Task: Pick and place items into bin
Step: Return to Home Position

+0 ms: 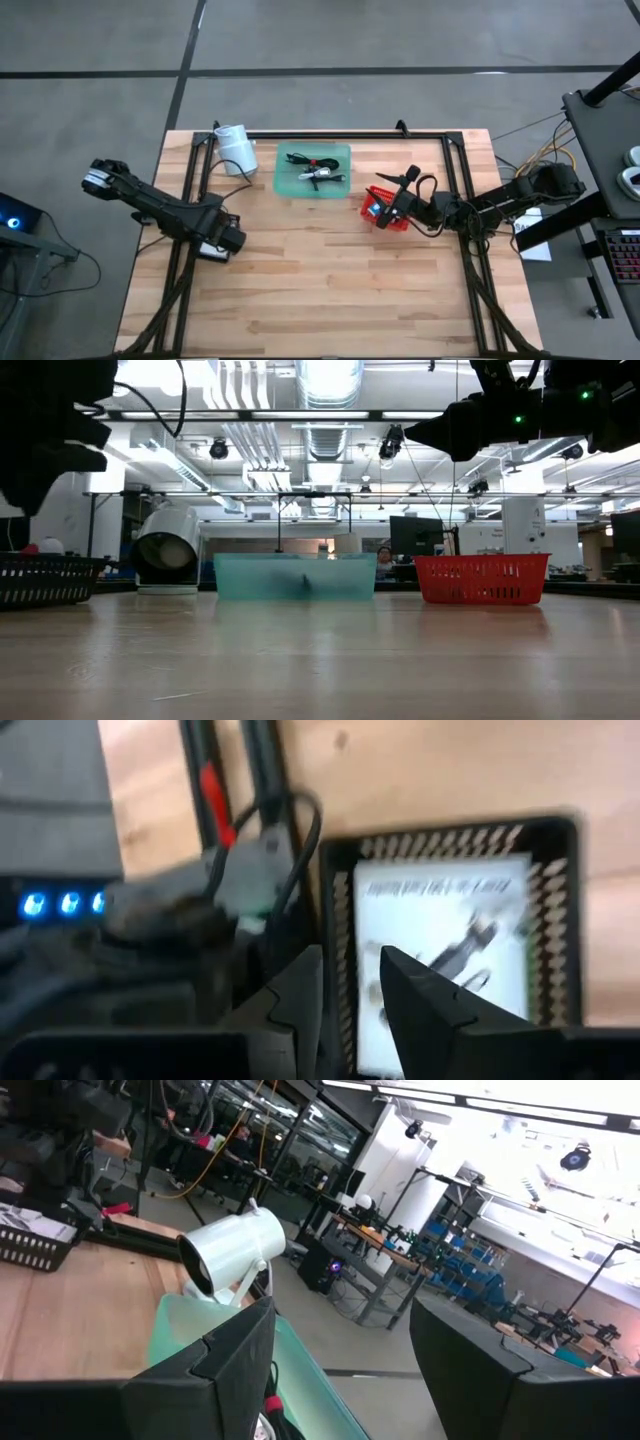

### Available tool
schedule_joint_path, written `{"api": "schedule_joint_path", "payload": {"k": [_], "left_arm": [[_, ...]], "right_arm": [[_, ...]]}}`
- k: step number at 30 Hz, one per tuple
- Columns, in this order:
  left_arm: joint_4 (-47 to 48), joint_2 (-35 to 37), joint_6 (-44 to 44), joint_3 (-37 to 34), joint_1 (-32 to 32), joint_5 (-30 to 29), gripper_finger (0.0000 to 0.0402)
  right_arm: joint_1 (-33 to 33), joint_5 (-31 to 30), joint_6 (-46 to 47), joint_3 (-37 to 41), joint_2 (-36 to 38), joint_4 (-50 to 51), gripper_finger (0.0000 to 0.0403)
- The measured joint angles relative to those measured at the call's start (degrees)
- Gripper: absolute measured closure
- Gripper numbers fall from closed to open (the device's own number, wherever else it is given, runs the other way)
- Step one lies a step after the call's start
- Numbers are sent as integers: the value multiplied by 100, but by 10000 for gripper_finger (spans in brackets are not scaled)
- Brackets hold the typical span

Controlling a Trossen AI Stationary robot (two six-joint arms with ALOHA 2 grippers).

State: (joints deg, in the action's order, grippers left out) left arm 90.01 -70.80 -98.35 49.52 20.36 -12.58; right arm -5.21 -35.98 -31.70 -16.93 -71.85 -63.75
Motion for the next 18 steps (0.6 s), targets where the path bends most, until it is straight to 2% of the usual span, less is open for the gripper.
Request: {"api": "schedule_joint_path", "payload": {"k": [4, 7, 13, 16, 18], "left_arm": [[-45, 135, 309, 91, 2, -815, 313], [-614, 241, 927, 101, 0, -1519, 313], [-3329, 383, 3779, -134, 1, -2348, 313], [-5167, 391, 5542, -421, -37, -2411, 313], [-6492, 391, 6692, -691, -91, -2240, 313]], "right_arm": [[0, 2, 0, 0, 0, 0, 184], [1, 2, 2, 0, 0, -1, 184], [0, 3, 9, 0, 0, -2, 184], [0, 4, 22, 0, 0, -1, 184], [-3, 4, 53, -10, 0, -1, 184]]}}
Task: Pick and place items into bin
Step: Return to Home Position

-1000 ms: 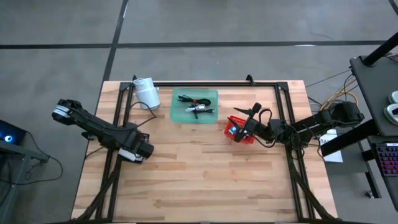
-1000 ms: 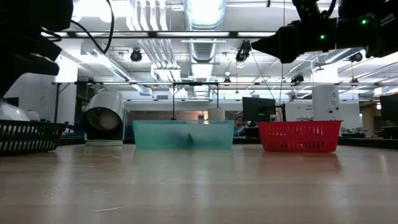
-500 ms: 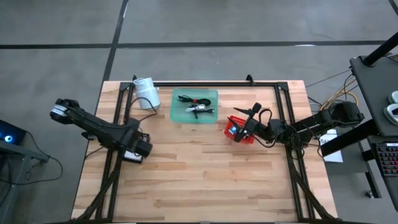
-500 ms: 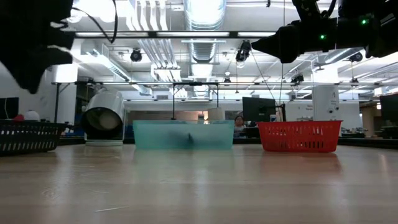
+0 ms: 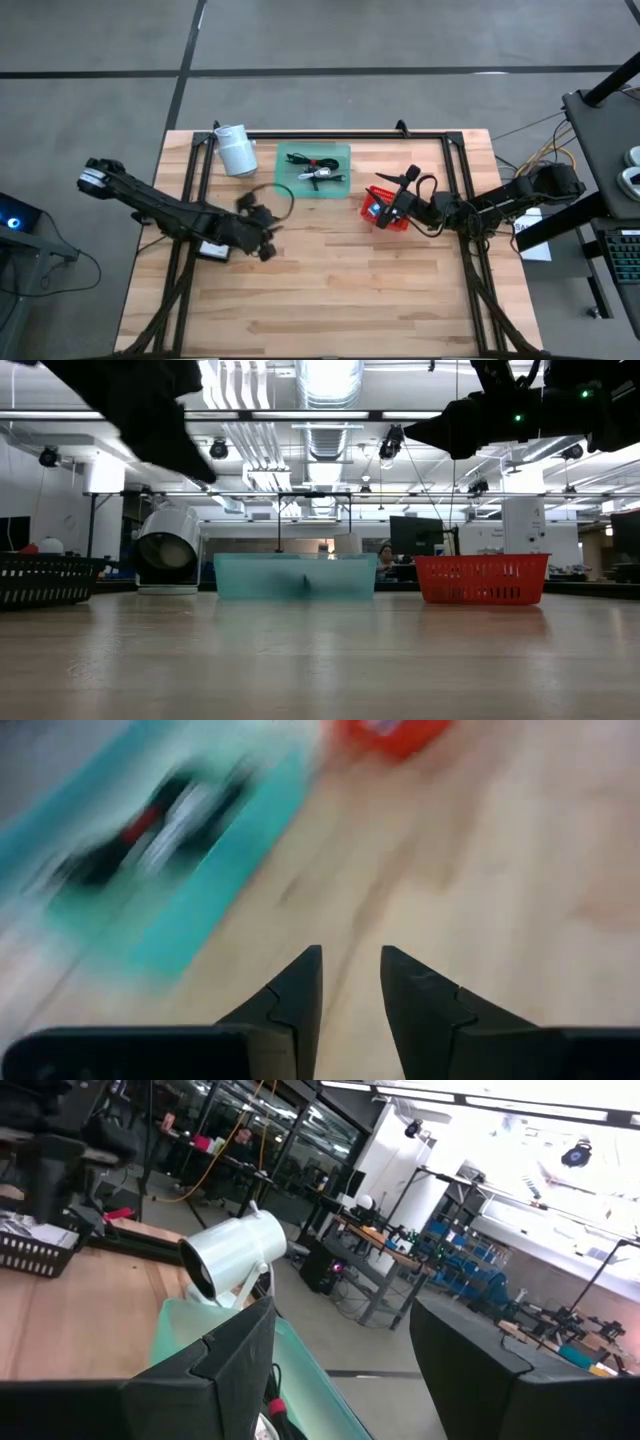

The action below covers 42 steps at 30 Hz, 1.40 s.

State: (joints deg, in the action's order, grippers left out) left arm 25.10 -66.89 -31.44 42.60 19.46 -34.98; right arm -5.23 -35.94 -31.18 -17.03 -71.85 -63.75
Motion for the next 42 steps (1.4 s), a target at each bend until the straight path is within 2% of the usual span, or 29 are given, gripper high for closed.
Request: {"api": "schedule_joint_path", "payload": {"k": [2, 5, 8, 10, 15, 20, 30, 34, 37, 40, 42], "left_arm": [[-1302, 4, 1012, -293, -125, 367, 313], [-2803, 19, 2186, -668, -481, 1319, 314], [-3818, 30, 3080, -924, -1023, 2241, 314], [-4164, 30, 3495, -1043, -1409, 2671, 314], [-4114, 256, 4149, -1084, -2103, 3172, 314], [-3576, 1133, 4521, -1237, -2172, 3250, 314], [-3705, 3746, 4384, -3090, -2144, 3154, 323], [-3701, 4527, 4435, -3530, -2141, 3154, 360], [-3367, 5131, 4524, -3713, -2141, 3153, 393], [-2967, 5629, 4535, -3761, -2141, 3152, 395], [-2752, 5924, 4537, -3778, -2141, 3154, 394]], "right_arm": [[0, 2, 71, -12, 0, 1, 184], [0, 2, 111, -25, 0, -1, 184], [0, 4, 121, -25, 0, 3, 184], [0, 4, 145, -25, 0, 3, 184], [0, 4, 165, -25, 0, 34, 184], [0, 2, 356, -21, 0, 163, 184], [-13, 40, 857, -10, -2, 523, 184], [-13, 534, 1038, -7, -2, 751, 184], [-13, 1061, 1330, -5, -2, 753, 184], [-14, 1481, 1703, 27, -2, 754, 184], [-15, 1528, 1982, 57, -2, 754, 184]]}}
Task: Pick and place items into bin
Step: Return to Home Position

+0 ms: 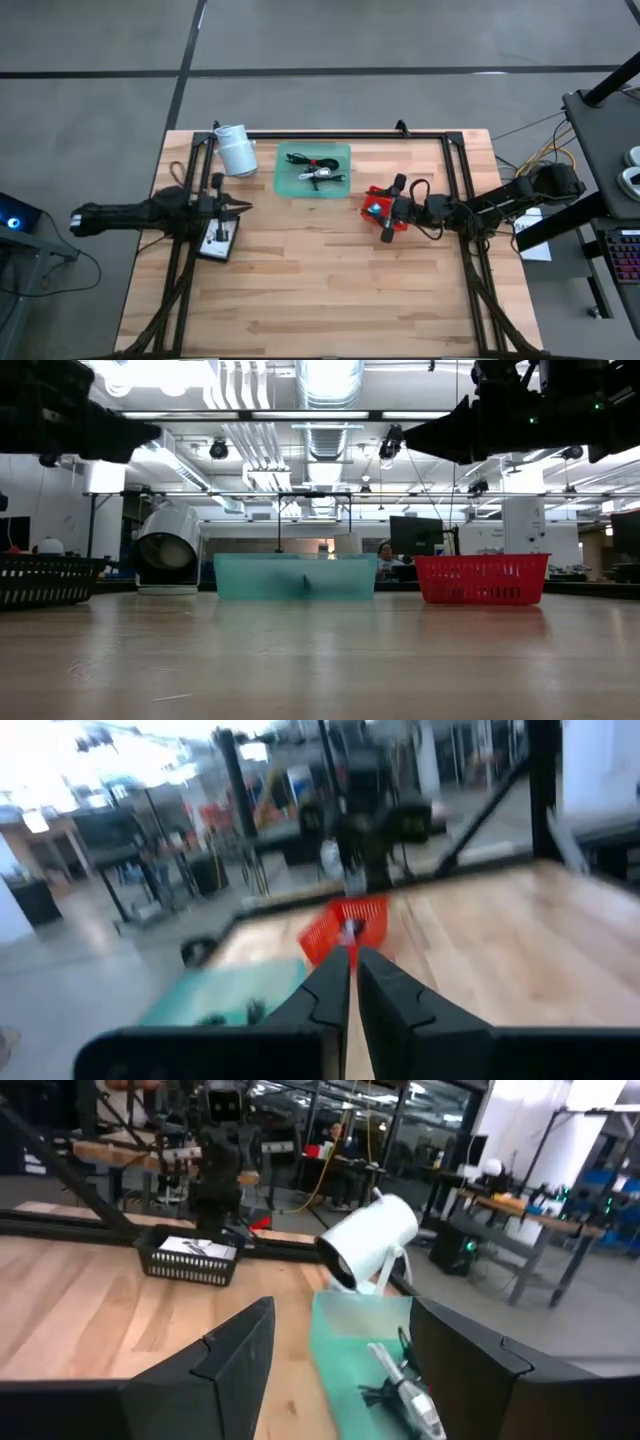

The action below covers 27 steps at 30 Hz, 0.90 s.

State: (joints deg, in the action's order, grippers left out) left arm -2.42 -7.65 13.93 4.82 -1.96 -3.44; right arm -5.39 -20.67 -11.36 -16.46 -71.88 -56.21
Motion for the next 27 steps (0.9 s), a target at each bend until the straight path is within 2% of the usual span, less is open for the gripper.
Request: {"api": "schedule_joint_path", "payload": {"k": [4, 7, 11, 15, 16, 20, 23, 27], "left_arm": [[341, 507, 58, -23, 0, -4, 394], [587, 604, 184, -45, 0, -23, 394], [642, 474, 202, -58, 0, -284, 393], [659, 440, 277, -83, -2, -422, 393], [638, 436, 326, -81, -2, -422, 393], [640, 542, 356, -90, -2, -455, 393], [643, 611, 356, -90, -2, -457, 393], [607, 601, 351, -95, -2, -458, 393]], "right_arm": [[-29, 14, 262, 130, 0, 5, 190], [-161, 22, 400, 266, 56, 29, 218], [-482, 26, 497, 499, 417, 165, 291], [-807, 19, 479, 868, 1176, 268, 374], [-879, 14, 446, 1003, 1409, 273, 383], [-1031, -27, 456, 1547, 2372, 246, 391], [-1038, -24, 214, 1586, 3046, 797, 394], [-982, -16, -438, 1580, 3727, 893, 394]]}}
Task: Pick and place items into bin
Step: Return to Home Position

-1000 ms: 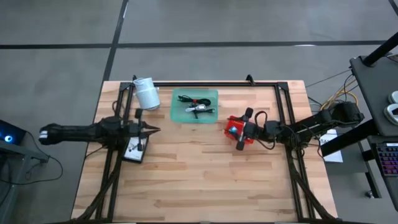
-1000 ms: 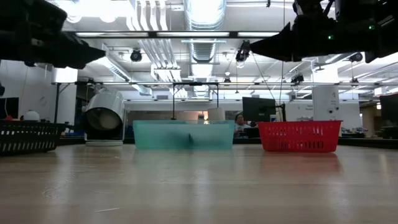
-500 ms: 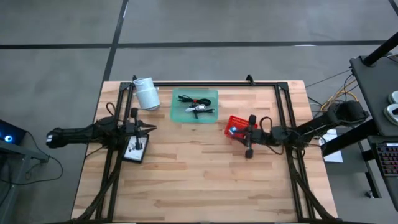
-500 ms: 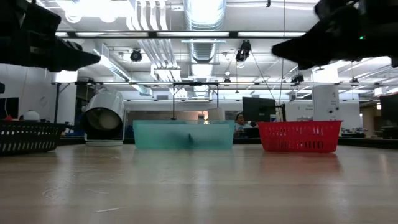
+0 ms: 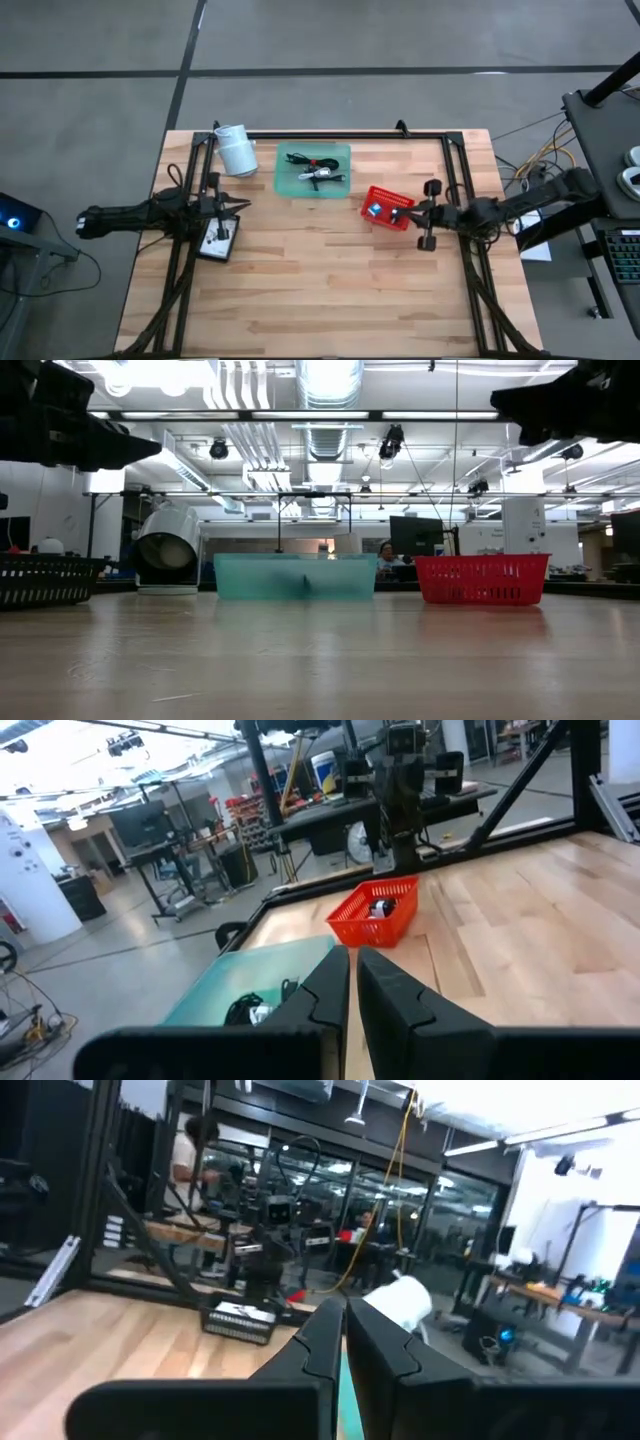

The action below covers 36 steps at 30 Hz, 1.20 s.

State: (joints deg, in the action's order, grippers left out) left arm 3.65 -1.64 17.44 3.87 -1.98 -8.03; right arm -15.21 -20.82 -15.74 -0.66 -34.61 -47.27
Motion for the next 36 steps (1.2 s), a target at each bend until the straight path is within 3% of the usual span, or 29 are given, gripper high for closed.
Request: {"api": "schedule_joint_path", "payload": {"k": [3, 7, 10, 17, 24, 36], "left_arm": [[9, -37, -14, -31, 0, 1, 393], [239, 4, 72, -15, 0, -295, 393], [248, 5, -192, -26, -4, -453, 393], [279, -6, -658, -54, -1, 331, 393], [-155, -36, -815, -228, 0, 779, 393], [-429, -387, -963, -346, -2, 795, 393]], "right_arm": [[5, -166, -113, 3, 629, 584, 395], [8, -946, 80, 3, 1582, 1705, 395], [8, -901, 331, 3, 2243, 2536, 395], [10, -633, 928, 7, 3319, 4359, 395], [27, -659, 788, 3, 3412, 4380, 394], [24, -723, 835, 3, 3374, 4377, 394]]}}
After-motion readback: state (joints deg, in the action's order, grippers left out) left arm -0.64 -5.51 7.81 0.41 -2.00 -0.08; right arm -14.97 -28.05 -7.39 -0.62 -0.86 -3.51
